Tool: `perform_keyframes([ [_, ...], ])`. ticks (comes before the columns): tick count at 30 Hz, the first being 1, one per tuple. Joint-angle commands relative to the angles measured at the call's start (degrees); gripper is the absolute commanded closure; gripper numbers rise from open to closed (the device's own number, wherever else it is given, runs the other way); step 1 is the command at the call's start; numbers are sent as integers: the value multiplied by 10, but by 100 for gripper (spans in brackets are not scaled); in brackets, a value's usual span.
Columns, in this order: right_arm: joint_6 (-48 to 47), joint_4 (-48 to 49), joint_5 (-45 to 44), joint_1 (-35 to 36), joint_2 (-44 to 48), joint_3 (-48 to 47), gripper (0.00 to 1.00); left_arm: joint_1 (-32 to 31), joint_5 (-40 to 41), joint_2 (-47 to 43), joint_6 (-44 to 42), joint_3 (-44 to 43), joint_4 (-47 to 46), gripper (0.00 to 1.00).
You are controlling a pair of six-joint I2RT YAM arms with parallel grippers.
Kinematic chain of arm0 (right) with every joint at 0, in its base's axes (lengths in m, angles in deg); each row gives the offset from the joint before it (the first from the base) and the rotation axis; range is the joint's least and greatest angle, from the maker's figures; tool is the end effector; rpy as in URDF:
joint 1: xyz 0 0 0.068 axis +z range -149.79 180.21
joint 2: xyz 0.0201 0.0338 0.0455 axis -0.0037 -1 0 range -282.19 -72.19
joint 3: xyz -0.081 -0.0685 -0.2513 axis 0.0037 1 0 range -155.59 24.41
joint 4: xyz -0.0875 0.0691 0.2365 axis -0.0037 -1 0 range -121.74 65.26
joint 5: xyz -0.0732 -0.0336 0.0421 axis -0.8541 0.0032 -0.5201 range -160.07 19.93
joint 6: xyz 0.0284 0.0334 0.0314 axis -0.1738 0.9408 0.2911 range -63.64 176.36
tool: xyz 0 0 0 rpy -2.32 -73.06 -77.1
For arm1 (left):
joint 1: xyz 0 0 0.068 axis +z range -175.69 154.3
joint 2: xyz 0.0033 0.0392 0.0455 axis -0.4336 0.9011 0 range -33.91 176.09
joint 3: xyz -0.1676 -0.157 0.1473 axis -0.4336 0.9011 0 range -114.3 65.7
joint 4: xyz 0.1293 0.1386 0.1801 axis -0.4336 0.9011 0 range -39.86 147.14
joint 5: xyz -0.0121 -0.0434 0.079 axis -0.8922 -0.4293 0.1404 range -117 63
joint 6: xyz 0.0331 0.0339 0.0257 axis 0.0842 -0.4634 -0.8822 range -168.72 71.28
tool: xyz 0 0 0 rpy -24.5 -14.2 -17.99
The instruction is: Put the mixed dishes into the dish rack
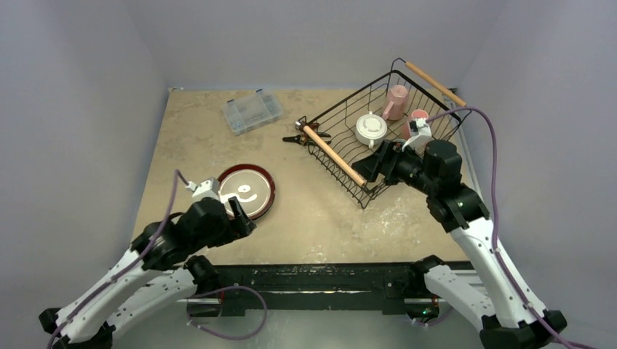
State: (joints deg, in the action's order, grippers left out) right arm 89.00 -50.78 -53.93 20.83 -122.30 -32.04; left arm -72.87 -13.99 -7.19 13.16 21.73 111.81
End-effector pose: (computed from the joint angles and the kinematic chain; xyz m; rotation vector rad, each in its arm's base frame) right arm 0.1738 0.0760 0.3663 0.0109 2.0044 0.8821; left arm 0.0590 -0.0517 0.2861 -0.4251 2.3865 -0.6683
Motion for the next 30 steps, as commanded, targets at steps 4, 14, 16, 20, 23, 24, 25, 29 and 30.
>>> perform_keyframes([
  [4, 8, 64, 149, 51, 83, 43, 23, 1, 166, 182, -42, -20, -18, 23],
  [14, 31, 60, 161, 127, 167, 69, 20, 185, 88, 257, -68, 31, -146, 12],
  [16, 40, 64, 161, 126, 176, 77, 20, 238, 35, 226, -69, 57, -175, 12],
  [20, 60, 91, 172, 127, 176, 91, 20, 353, -13, 192, -57, 88, -188, 4],
  [23, 67, 108, 176, 126, 173, 99, 20, 477, -129, 200, -77, 128, -230, 3],
  [24, 68, 112, 175, 127, 173, 101, 20, 518, -176, 211, -80, 141, -246, 3],
  [25, 70, 117, 174, 127, 174, 104, 20, 550, -214, 225, -81, 149, -263, 2],
  [29, 78, 127, 170, 126, 184, 119, 20, 592, -296, 295, -94, 153, -318, 5],
  [30, 81, 127, 170, 127, 189, 123, 20, 593, -303, 304, -98, 151, -328, 7],
])
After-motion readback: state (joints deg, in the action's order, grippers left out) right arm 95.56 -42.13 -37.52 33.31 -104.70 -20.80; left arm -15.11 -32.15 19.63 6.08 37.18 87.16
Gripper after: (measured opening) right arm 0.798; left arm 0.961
